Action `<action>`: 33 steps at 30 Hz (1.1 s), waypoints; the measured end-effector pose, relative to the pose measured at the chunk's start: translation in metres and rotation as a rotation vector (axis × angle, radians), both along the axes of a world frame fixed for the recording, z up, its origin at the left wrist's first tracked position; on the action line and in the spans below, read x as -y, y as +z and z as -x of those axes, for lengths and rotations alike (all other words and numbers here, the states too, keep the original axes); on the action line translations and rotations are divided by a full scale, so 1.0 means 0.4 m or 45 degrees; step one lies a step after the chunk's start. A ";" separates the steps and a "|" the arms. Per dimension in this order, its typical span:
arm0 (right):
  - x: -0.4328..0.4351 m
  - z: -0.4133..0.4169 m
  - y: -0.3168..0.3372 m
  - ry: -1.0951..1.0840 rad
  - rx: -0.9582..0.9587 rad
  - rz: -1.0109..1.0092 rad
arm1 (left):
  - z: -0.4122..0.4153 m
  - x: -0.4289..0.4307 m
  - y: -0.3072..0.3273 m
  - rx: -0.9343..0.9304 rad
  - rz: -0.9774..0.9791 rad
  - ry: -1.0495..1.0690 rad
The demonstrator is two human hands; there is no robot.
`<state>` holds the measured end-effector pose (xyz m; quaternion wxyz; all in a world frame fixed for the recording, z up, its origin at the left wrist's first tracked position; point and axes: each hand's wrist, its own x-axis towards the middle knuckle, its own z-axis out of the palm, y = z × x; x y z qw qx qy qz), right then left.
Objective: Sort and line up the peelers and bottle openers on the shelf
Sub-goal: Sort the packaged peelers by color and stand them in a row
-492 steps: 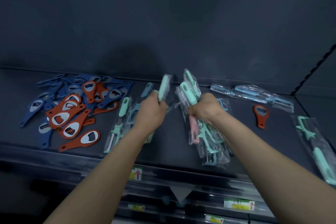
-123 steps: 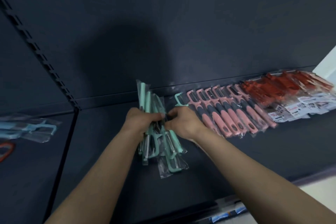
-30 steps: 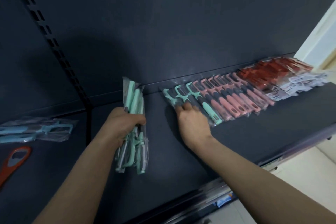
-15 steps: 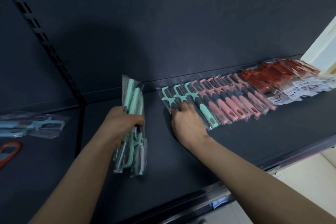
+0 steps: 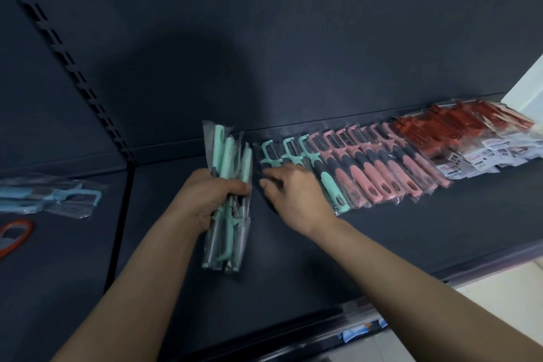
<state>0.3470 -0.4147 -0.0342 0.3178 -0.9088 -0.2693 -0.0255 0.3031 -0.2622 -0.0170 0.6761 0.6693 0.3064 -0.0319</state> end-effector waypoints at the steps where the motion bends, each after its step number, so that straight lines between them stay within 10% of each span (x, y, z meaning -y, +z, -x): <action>1: -0.006 -0.001 0.009 -0.002 -0.133 -0.156 | 0.001 0.002 0.001 0.009 0.016 -0.021; 11: -0.045 -0.059 0.067 -0.066 -0.926 -0.739 | 0.004 -0.006 0.030 0.101 -0.068 -0.212; 21: 0.004 -0.071 0.087 -0.121 -0.432 -0.991 | -0.011 -0.067 0.042 0.337 -0.124 0.452; 28: 0.009 -0.012 0.044 0.152 0.299 -0.267 | -0.016 -0.044 0.027 0.295 -0.168 0.369; 33: 0.004 0.039 -0.007 0.413 0.371 0.295 | -0.004 -0.024 0.017 0.269 -0.168 0.267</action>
